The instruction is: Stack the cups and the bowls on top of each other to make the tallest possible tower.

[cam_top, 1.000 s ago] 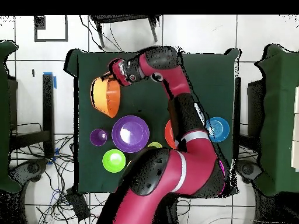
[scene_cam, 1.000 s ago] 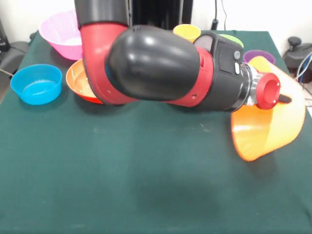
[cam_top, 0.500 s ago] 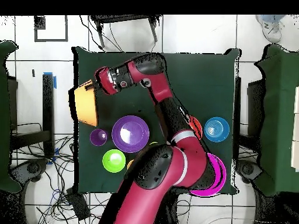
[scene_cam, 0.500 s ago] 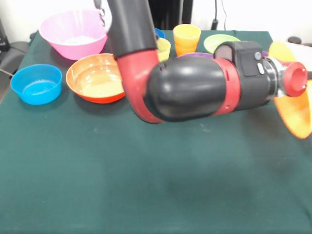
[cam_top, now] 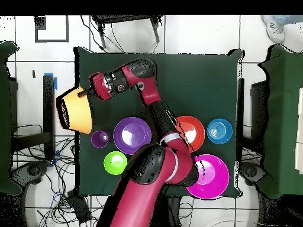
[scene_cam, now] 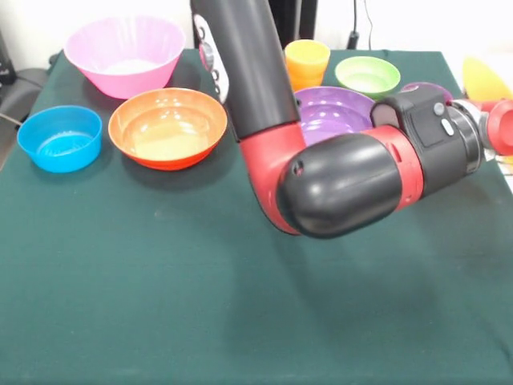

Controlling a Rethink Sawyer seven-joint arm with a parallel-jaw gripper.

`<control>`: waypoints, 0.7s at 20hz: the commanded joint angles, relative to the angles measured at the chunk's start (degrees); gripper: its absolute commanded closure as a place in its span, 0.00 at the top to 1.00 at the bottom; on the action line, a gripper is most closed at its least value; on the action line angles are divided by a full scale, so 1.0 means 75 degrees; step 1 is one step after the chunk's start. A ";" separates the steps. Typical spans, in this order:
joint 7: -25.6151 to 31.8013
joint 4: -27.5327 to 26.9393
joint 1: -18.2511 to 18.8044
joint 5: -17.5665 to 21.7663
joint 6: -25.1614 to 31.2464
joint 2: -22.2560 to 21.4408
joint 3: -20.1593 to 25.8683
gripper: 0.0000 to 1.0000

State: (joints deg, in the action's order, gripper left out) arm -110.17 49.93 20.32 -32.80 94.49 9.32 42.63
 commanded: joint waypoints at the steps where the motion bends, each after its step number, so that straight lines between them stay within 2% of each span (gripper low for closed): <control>1: 0.0338 -0.1414 -0.0108 0.0102 0.1098 0.0436 0.0670 0.00; 8: -0.0083 -0.1850 -0.0129 0.0244 0.1191 0.0613 0.0617 0.00; 14: -0.1405 -0.2100 -0.0081 0.0897 0.0493 0.0479 -0.0537 0.00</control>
State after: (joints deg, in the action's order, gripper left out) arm -110.17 40.04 20.01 -30.80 97.51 13.74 43.38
